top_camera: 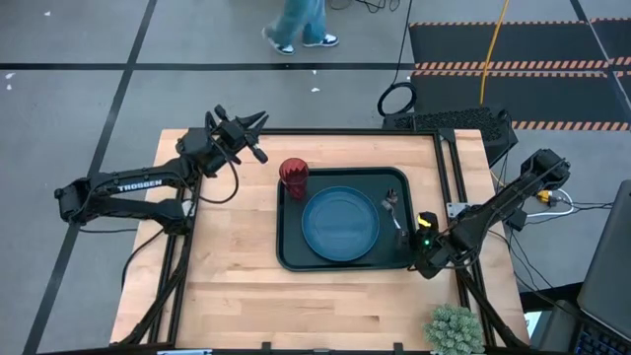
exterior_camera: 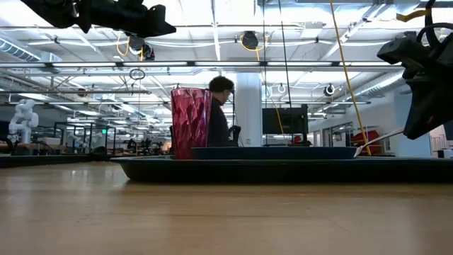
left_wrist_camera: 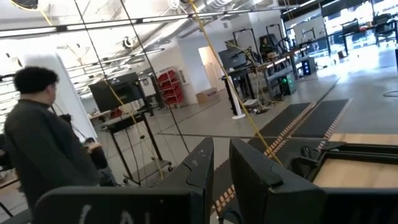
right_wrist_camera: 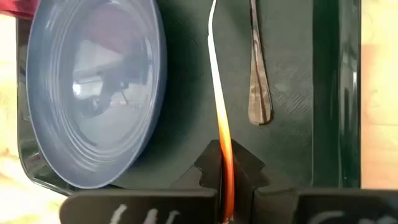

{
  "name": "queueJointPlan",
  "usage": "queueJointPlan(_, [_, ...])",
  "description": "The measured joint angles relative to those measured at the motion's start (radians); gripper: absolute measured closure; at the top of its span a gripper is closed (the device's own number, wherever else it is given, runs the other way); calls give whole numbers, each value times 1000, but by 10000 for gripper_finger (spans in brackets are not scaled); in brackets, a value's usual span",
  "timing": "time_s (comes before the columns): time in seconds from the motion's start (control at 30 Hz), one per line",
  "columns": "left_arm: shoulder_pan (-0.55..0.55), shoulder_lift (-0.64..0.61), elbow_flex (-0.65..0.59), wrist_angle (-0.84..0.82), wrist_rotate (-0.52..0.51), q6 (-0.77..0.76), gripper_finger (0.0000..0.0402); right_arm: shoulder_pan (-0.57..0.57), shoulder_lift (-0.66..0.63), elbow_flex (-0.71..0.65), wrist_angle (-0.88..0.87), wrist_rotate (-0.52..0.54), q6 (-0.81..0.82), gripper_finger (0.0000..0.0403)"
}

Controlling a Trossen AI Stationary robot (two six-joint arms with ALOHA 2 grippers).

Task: Pick and place plate/cup/fork/spoon on tray
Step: Put the orange fork to the right of the blue plate on the blue tray

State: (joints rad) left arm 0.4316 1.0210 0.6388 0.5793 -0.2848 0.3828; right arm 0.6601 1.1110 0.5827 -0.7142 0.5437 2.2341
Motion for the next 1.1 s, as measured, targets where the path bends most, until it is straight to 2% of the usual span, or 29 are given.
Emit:
queueJointPlan(0.4, [0,0,0,-1,0,9,346,-26,0,0,34,-24,-2,398])
queueJointPlan(0.83, [0,0,0,-6,-1,14,346,-39,0,0,33,-21,-23,300])
queueJointPlan(1.1, [0,0,0,-6,-1,14,346,-39,0,0,14,-24,-93,287])
